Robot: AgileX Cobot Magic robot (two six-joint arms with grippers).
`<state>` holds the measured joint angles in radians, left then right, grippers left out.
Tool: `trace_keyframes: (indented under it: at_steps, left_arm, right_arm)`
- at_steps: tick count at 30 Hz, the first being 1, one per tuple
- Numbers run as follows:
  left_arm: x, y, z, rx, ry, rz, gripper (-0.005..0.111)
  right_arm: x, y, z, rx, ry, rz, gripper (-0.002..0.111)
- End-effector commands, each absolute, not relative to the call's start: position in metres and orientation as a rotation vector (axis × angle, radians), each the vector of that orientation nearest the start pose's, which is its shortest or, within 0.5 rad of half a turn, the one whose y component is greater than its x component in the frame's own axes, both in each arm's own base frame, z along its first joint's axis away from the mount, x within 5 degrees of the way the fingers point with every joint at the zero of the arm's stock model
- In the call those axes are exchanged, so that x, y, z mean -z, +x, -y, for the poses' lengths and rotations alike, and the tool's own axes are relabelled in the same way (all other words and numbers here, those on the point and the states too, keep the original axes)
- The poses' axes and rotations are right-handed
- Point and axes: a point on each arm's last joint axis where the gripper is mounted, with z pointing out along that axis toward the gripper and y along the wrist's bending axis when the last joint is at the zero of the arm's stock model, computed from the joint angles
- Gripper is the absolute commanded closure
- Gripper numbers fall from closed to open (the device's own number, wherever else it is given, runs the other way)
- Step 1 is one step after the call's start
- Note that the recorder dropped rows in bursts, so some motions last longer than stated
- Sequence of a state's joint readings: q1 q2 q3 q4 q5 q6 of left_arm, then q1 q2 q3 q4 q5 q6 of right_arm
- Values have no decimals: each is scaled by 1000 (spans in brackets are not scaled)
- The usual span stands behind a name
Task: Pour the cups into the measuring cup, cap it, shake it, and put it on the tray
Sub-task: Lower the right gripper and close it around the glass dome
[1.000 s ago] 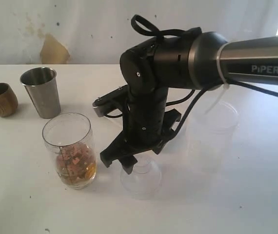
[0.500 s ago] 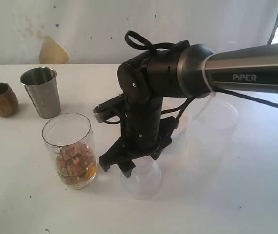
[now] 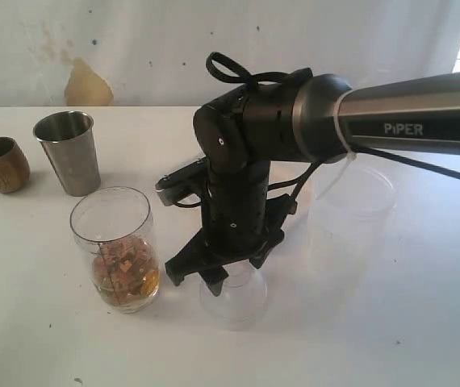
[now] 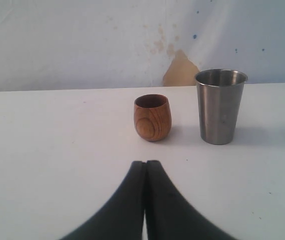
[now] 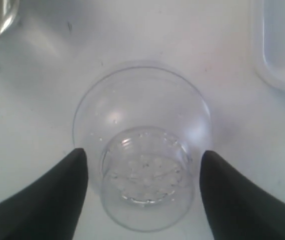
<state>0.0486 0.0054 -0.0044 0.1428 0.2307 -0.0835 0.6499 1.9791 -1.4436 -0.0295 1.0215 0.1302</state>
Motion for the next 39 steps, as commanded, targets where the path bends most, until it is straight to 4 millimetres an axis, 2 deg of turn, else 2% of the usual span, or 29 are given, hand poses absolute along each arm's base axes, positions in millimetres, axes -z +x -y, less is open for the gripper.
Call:
trace_keyframes:
  at_steps: [1, 9, 20, 29, 39]
  left_arm:
    - [-192, 55, -5, -93, -27, -1715, 107]
    - [-192, 55, -5, -93, -27, -1715, 107]
    - [-192, 55, -5, -93, -27, -1715, 107]
    - [-192, 55, -5, -93, -27, -1715, 107]
    - [-192, 55, -5, -93, -27, -1715, 107]
  right_arm:
    - [-197, 313, -233, -22, -792, -2913, 49]
    - [-211, 314, -232, -29, -787, -2891, 49]
    - [-209, 313, -232, -21, -784, -2901, 49]
    - [-200, 315, -233, -6, -788, -2922, 49]
    - [-200, 314, -232, -4, -785, -2926, 54]
